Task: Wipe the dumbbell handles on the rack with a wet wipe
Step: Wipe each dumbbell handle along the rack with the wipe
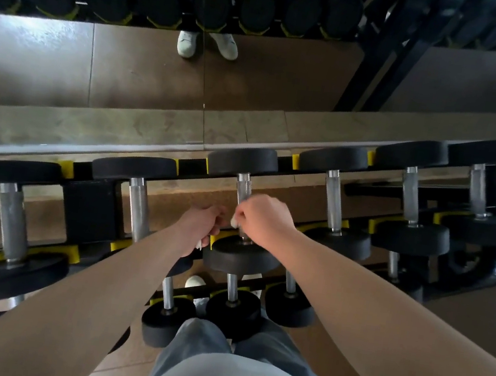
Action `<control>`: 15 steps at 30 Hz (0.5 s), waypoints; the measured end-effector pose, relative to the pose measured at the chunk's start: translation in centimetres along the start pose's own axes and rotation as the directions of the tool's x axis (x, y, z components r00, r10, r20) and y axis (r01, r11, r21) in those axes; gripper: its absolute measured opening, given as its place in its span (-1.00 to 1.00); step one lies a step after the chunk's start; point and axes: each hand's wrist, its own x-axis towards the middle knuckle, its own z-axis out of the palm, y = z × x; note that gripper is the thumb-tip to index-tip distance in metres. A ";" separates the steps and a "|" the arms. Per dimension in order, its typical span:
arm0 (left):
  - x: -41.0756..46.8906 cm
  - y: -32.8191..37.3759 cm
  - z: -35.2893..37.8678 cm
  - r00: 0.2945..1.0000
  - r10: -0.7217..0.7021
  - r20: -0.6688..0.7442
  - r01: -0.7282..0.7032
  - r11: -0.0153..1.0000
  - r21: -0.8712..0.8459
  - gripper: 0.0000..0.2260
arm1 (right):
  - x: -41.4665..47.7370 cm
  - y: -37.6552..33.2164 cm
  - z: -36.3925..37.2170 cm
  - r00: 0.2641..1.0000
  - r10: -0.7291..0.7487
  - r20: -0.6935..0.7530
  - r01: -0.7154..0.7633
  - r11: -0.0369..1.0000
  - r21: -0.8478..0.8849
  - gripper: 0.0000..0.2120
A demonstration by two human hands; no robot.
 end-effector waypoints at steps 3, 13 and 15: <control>0.2 -0.4 -0.2 0.999 0.025 0.033 -0.022 0.997 -0.070 -0.84 | 1.7 -0.6 -1.3 0.973 0.055 -0.223 -0.055 0.998 0.008 -0.87; 0.5 -0.8 -0.6 0.997 -0.076 -0.023 0.076 0.997 -0.030 -0.80 | -1.3 -0.5 0.8 0.975 0.107 0.193 -0.116 0.993 0.033 -0.83; 0.2 -0.9 -1.0 0.999 0.008 0.037 -0.007 1.000 -0.020 -0.89 | -1.2 0.0 0.6 0.973 0.174 0.149 -0.213 0.926 0.312 -0.86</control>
